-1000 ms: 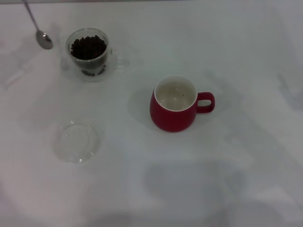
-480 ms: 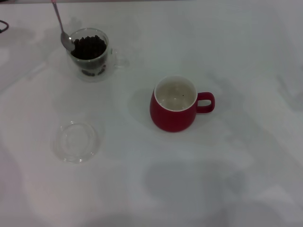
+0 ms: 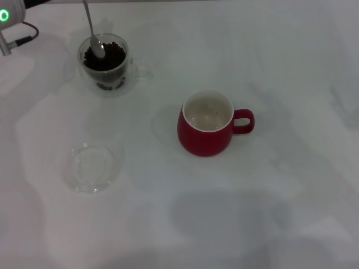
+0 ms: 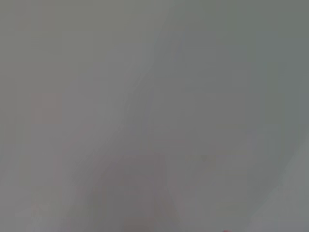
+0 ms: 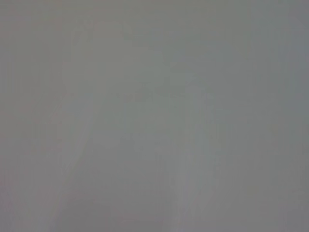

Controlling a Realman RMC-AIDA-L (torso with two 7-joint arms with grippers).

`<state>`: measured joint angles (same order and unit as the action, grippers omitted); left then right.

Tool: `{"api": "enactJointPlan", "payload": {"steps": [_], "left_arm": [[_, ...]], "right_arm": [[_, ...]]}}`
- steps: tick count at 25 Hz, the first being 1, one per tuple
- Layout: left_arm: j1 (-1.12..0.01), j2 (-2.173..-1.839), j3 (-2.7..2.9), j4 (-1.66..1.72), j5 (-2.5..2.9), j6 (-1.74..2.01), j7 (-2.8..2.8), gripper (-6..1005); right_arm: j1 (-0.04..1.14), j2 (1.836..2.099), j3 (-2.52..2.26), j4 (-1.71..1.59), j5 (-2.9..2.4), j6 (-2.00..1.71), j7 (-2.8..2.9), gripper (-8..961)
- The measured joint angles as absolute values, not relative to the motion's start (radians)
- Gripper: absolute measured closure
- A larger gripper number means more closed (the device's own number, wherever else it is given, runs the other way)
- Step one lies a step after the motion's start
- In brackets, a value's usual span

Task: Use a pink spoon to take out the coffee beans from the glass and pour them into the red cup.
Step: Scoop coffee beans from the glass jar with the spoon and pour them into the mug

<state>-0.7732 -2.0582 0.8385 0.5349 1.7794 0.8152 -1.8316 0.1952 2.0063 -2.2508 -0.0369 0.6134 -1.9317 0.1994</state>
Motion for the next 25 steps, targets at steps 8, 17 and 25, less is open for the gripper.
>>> {"api": "enactJointPlan", "payload": {"steps": [8,17,25], "left_arm": [[-0.764,-2.073,0.835,0.484,1.747,0.785,-1.829,869],[-0.755,-2.068,0.830,0.426,1.720,0.786,-1.850,868],[-0.730,-2.067,0.830,0.398,1.679,0.786,-1.855,869]], "right_arm": [[0.202,2.003,-2.250,-0.030,0.615,-1.927,0.201,218],[0.210,2.002,-2.250,-0.011,0.614,-1.920,0.222,217],[0.215,2.002,-2.251,-0.009,0.613,-1.904,0.227,218]]}}
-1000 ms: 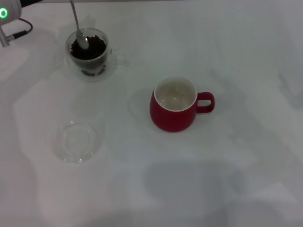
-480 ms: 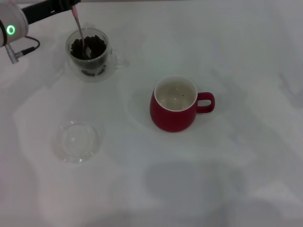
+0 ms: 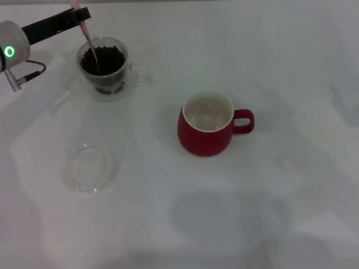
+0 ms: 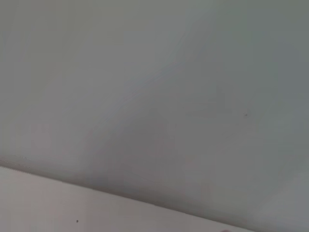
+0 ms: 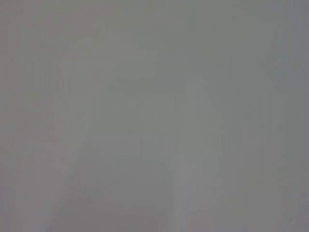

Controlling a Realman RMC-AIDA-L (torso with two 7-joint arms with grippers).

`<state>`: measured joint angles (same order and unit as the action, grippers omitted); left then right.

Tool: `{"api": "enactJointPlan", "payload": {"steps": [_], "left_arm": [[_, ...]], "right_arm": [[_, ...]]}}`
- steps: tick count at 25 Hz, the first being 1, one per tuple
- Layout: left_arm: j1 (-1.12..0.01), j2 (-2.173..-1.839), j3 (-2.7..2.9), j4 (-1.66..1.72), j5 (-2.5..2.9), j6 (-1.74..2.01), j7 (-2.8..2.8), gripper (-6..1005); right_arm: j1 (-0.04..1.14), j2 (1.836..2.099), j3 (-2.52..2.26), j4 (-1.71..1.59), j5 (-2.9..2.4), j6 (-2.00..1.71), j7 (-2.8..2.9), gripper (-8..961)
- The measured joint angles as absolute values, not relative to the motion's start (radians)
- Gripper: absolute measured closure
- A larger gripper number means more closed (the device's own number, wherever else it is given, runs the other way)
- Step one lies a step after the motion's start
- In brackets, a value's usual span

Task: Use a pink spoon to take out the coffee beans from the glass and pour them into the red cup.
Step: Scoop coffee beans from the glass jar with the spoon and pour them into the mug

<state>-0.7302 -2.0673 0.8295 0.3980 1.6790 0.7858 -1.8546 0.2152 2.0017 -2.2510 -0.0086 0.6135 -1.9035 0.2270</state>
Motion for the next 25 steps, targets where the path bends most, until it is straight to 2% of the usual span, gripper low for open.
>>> {"api": "enactJointPlan", "payload": {"steps": [9,25], "left_arm": [[-0.696,-2.062,0.821,0.387,1.615,0.796,-1.926,868],[-0.661,-2.052,0.816,0.342,1.561,0.879,-2.104,869]], "right_arm": [[0.232,2.001,-2.250,-0.002,0.614,-1.874,0.227,217],[0.238,1.986,-2.247,-0.002,0.624,-1.847,0.225,218]]}}
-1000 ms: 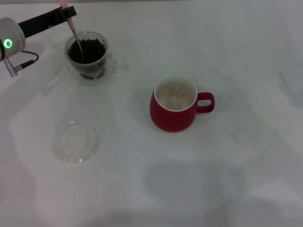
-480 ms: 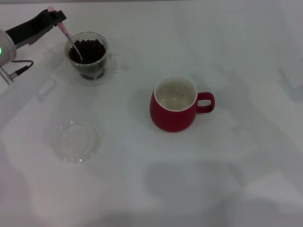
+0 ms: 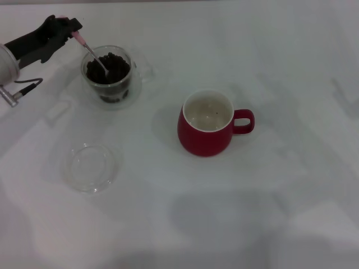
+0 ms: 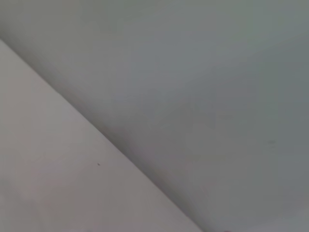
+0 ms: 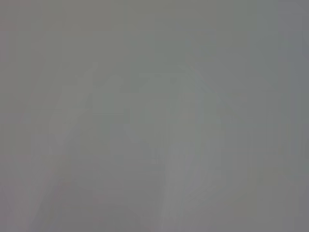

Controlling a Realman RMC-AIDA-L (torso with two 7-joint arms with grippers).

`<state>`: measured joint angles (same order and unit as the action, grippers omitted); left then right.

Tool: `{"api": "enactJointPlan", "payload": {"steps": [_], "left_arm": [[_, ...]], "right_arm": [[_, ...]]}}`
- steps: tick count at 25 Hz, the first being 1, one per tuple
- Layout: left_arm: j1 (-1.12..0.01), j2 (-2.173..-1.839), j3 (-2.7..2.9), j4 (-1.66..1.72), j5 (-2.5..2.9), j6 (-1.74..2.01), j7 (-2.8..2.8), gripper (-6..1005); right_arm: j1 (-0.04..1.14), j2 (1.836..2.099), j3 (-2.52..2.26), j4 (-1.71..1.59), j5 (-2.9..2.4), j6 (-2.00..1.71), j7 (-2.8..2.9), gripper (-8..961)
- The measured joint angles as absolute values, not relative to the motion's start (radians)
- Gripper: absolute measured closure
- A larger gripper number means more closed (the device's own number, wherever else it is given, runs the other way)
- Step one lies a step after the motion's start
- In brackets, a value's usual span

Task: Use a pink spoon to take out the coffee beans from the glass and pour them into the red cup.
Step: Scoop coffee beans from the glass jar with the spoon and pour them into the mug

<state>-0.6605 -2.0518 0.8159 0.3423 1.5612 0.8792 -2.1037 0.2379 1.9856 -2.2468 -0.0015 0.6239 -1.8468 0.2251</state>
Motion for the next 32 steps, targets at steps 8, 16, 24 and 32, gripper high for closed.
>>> {"api": "enactJointPlan", "payload": {"steps": [8,16,24,32], "left_arm": [[-0.613,-2.046,0.816,0.330,1.450,0.942,-2.139,869],[-0.544,-2.036,0.816,0.327,1.331,1.013,-2.120,870],[-0.520,-2.022,0.816,0.330,1.295,1.113,-2.089,870],[-0.554,-2.013,0.826,0.330,1.351,1.228,-2.065,870]], "right_arm": [[0.245,1.979,-2.247,-0.002,0.625,-1.824,0.225,217],[0.254,1.979,-2.247,-0.002,0.625,-1.801,0.226,218],[0.269,1.981,-2.247,-0.002,0.624,-1.799,0.226,218],[0.275,1.988,-2.247,-0.001,0.621,-1.798,0.221,217]]}}
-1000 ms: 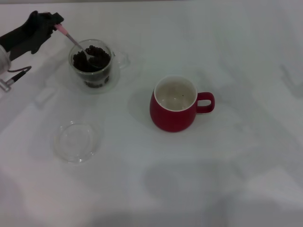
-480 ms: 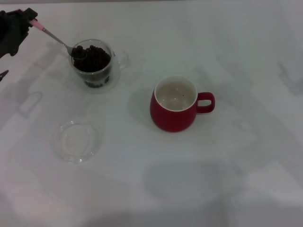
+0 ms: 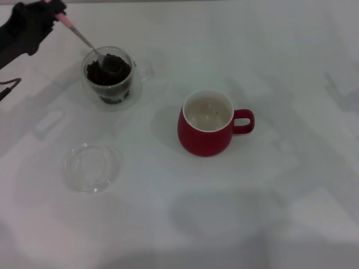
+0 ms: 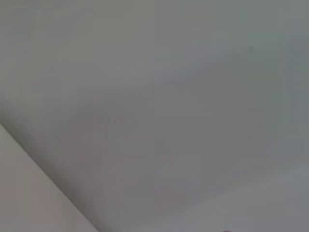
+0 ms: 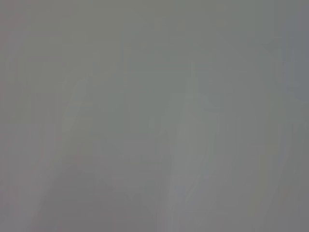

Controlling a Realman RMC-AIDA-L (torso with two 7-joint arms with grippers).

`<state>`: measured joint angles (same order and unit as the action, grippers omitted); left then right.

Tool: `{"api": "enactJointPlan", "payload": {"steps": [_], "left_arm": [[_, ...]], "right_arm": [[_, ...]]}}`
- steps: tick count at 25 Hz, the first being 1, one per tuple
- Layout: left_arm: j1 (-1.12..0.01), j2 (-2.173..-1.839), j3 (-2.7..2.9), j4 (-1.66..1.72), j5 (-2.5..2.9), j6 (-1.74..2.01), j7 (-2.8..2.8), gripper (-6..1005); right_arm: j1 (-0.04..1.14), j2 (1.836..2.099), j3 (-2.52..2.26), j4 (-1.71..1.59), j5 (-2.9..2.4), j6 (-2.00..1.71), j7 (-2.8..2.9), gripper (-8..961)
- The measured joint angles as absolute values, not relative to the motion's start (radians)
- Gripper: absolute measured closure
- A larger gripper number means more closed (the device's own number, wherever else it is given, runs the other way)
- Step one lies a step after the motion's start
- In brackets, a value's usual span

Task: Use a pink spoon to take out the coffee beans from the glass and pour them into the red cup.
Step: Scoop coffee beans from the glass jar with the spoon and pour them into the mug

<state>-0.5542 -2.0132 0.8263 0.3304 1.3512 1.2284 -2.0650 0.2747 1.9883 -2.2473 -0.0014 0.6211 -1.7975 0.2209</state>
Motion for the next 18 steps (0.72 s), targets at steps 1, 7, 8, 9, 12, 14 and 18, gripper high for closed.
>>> {"api": "enactJointPlan", "payload": {"steps": [1,7,8,9,12,14,18], "left_arm": [[-0.554,-2.013,0.826,0.330,1.351,1.228,-2.065,869],[-0.620,-2.022,0.827,0.331,1.437,1.252,-2.066,869],[-0.635,-2.024,0.827,0.329,1.451,1.255,-2.067,869],[-0.660,-2.028,0.830,0.326,1.472,1.258,-2.069,869],[-0.684,-2.032,0.841,0.325,1.485,1.259,-2.069,868],[-0.707,-2.037,0.864,0.326,1.486,1.256,-2.068,868],[-0.752,-2.043,0.903,0.330,1.495,1.235,-2.065,868]], "right_arm": [[0.275,1.989,-2.247,-0.001,0.620,-1.797,0.220,218],[0.283,1.996,-2.247,-0.001,0.620,-1.799,0.215,222],[0.283,1.997,-2.247,-0.002,0.621,-1.799,0.215,222],[0.284,1.997,-2.247,-0.002,0.621,-1.798,0.215,222],[0.284,2.000,-2.247,-0.002,0.622,-1.797,0.215,223],[0.283,2.000,-2.247,-0.002,0.622,-1.797,0.215,223],[0.278,2.001,-2.247,-0.002,0.622,-1.797,0.215,224]]}}
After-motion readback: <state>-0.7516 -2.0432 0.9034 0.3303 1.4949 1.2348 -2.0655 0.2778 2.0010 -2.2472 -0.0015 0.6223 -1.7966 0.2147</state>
